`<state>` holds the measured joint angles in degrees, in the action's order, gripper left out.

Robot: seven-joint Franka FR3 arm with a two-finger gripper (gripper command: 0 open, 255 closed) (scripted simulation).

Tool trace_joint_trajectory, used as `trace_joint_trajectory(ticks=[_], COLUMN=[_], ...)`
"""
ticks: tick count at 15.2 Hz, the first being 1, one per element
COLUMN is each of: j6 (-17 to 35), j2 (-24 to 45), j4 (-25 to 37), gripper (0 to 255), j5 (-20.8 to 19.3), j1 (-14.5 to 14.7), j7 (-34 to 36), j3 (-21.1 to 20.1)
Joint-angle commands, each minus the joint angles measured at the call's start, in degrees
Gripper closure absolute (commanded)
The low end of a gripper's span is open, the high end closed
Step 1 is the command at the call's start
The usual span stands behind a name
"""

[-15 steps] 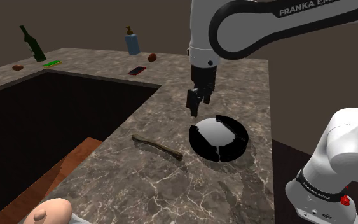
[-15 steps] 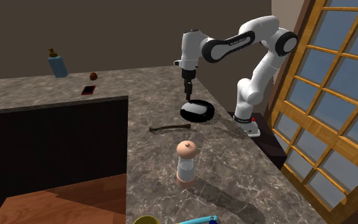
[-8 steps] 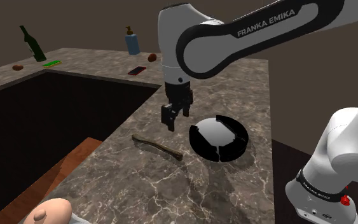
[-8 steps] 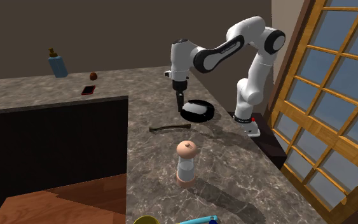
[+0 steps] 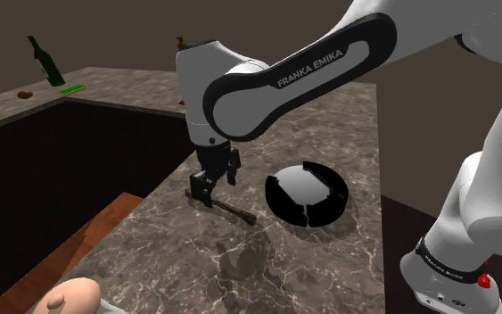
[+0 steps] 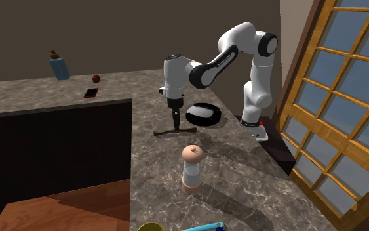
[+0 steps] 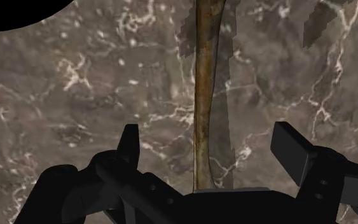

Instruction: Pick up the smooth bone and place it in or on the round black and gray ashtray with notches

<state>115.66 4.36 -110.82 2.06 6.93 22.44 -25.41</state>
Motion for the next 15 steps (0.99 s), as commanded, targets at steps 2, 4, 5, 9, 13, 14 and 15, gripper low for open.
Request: trace_joint_trajectory(ticks=[2,4,5,9,13,14,15], j6=[2.2,3.65,4.38,4.79,4.78,4.78,4.78], j2=[1.2,1.78,2.09,2.27,2.27,2.27,2.27], j4=[-1.11,-2.03,-2.47,-2.72,-2.71,-2.71,-2.71], gripper=[0,0,0,0,0,0,255], j5=[-0.51,-0.77,-0.92,-1.0,-1.0,-1.0,-1.0], j1=[0.24,0.34,0.4,0.43,0.43,0.43,0.43], j7=[0.46,0.64,0.75,0.81,0.81,0.81,0.81], j3=[-0.1,-0.12,-0.12,-0.12,-0.12,-0.12,-0.12])
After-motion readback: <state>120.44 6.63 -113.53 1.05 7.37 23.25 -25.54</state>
